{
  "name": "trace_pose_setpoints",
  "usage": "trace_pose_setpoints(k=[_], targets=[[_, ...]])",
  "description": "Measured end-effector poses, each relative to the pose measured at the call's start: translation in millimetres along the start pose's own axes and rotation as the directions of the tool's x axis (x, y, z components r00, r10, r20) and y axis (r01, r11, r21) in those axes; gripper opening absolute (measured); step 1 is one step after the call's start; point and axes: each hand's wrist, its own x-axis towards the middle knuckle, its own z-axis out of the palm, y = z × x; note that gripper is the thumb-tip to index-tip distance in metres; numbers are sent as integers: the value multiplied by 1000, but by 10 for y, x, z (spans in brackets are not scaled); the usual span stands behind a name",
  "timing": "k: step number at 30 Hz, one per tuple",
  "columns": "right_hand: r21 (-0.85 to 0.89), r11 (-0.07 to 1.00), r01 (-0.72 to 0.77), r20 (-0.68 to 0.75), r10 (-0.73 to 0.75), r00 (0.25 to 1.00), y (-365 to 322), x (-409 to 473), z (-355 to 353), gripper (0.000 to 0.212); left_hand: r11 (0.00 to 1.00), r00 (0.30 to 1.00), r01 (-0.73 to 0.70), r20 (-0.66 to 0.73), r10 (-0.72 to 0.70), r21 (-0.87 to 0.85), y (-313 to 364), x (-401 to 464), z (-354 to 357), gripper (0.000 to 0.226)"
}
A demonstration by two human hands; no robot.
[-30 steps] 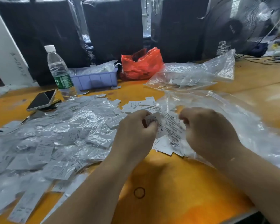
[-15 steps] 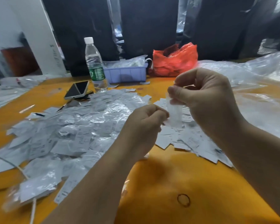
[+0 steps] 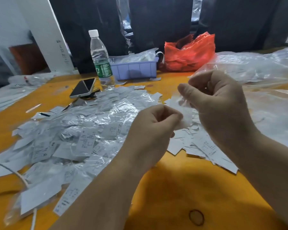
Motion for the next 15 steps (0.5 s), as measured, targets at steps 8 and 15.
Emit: trace_pose_setpoints(k=[8, 15], targets=[[103, 860, -500, 437, 412, 799, -28, 9, -18, 6, 996, 995, 23, -93, -31, -86, 10, 23, -71, 15], [139, 856, -498, 402, 410, 818, -29, 42, -59, 19, 995, 991, 92, -95, -96, -45, 14, 35, -118, 25]])
